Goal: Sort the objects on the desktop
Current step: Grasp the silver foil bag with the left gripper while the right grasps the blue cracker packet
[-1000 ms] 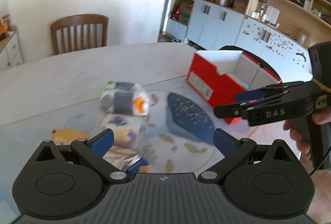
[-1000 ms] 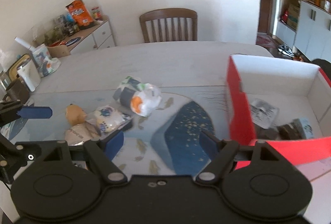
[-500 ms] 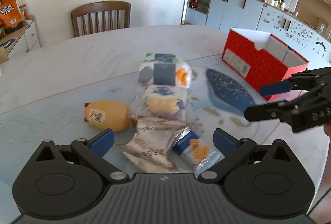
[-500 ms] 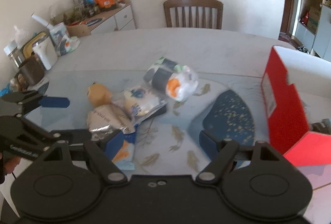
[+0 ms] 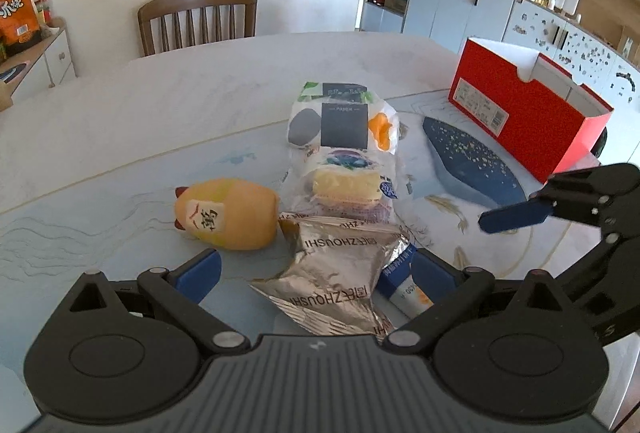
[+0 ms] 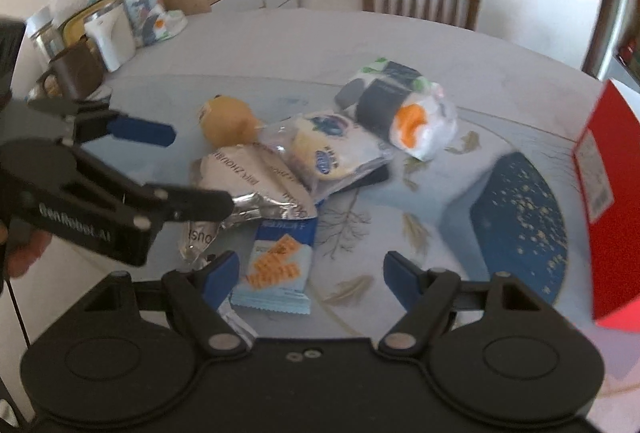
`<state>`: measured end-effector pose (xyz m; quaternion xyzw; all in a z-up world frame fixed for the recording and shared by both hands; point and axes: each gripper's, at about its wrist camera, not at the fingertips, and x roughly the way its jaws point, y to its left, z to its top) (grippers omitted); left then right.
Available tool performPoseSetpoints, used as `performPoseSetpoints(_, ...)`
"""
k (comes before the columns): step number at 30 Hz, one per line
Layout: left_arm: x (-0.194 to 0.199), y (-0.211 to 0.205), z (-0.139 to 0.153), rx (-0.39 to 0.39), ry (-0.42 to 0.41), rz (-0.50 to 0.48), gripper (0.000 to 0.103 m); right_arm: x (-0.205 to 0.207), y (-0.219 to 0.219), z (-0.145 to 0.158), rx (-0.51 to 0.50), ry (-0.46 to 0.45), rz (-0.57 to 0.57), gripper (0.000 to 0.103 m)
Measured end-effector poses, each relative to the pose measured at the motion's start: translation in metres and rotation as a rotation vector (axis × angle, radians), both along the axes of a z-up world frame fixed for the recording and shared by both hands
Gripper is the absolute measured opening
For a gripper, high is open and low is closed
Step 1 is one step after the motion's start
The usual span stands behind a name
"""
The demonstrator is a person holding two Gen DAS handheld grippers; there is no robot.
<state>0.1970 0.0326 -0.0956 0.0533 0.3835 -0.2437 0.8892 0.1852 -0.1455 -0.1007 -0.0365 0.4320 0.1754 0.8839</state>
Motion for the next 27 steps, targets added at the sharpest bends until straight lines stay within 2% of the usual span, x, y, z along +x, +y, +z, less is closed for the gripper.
performPoseSetpoints(6, 0.0, 0.004, 0.001, -0.006, 0.004, -0.005, 0.102, 0.009, 0.012, -0.014, -0.039, 0.016, 0.029, 0.076)
performPoseSetpoints(10, 0.0, 0.006, -0.001, -0.002, 0.003, -0.008, 0.102, 0.015, 0.02, -0.02, -0.041, 0.027, 0.047, 0.067)
performPoseSetpoints(13, 0.0, 0.006, -0.001, -0.004, 0.003, -0.013, 0.102, 0.018, 0.024, -0.023, -0.064, 0.009, 0.057, 0.065)
performPoseSetpoints(15, 0.0, 0.005, -0.001, -0.01, 0.001, -0.019, 0.102, 0.019, 0.026, -0.024, -0.077, -0.005, 0.076, 0.061)
performPoseSetpoints(20, -0.001, 0.0, -0.002, -0.014, -0.004, -0.047, 0.102, 0.018, 0.017, -0.023, -0.071, -0.025, 0.094, 0.039)
performPoseSetpoints(27, 0.0, -0.013, -0.011, 0.023, -0.006, -0.1, 0.101, 0.018, -0.014, -0.022, -0.072, -0.011, 0.044, 0.037)
